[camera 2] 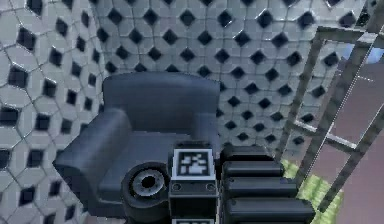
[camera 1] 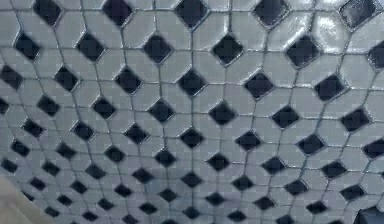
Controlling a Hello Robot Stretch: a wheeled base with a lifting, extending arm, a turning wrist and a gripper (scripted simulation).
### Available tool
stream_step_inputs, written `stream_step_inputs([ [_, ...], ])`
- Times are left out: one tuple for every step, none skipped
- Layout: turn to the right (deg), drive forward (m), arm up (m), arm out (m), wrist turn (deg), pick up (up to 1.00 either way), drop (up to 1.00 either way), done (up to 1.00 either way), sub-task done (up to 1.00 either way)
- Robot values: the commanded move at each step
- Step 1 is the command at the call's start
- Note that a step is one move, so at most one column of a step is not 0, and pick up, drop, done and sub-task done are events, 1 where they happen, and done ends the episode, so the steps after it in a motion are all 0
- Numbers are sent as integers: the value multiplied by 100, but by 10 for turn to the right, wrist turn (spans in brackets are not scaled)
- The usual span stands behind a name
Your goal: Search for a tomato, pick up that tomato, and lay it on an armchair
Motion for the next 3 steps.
stream_step_inputs([
  [270, 0, 0, 0, 0, 0, 0, 0, 0],
  [0, 25, 0, 0, 0, 0, 0, 0, 0],
  [420, 0, 0, 0, 0, 0, 0, 0, 0],
])
